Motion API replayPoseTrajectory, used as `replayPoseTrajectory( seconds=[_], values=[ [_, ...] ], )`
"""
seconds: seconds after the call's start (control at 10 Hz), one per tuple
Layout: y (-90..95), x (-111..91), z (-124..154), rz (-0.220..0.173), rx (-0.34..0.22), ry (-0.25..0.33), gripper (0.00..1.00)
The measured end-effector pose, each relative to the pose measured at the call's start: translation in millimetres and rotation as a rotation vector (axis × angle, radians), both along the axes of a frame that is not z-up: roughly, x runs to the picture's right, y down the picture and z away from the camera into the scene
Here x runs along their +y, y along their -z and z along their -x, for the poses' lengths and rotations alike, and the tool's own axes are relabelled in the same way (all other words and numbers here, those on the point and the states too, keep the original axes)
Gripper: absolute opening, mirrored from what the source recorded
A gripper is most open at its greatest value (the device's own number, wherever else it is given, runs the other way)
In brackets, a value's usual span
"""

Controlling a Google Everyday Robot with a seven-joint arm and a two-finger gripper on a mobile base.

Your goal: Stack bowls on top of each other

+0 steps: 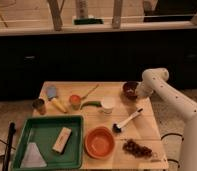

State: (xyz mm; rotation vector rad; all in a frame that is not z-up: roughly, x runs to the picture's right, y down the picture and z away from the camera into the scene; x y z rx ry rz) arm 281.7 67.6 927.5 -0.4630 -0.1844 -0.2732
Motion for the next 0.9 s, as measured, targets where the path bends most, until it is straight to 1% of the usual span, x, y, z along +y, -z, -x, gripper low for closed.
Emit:
replayPoseTrajectory(
  seconds=[0.2,0.4,0.5,0.6,0.8,0.9],
  values=[
    [7.2,-5.6,-1.2,-0.022,-0.001,0.008,0.00],
    [17.1,-14.2,1.3,-0.053,-0.008,0.021,0.00],
    [25.5,-20.1,1.3,-0.076,-0.012,0.033,0.00],
    [30.7,-23.1,1.8,-0.088,-0.018,0.038,0.00],
    [49.6,-34.4,6.4,-0.127,-0.056,0.064,0.00],
    [57.7,-37.1,7.9,-0.139,-0.078,0.077,0.00]
  ],
)
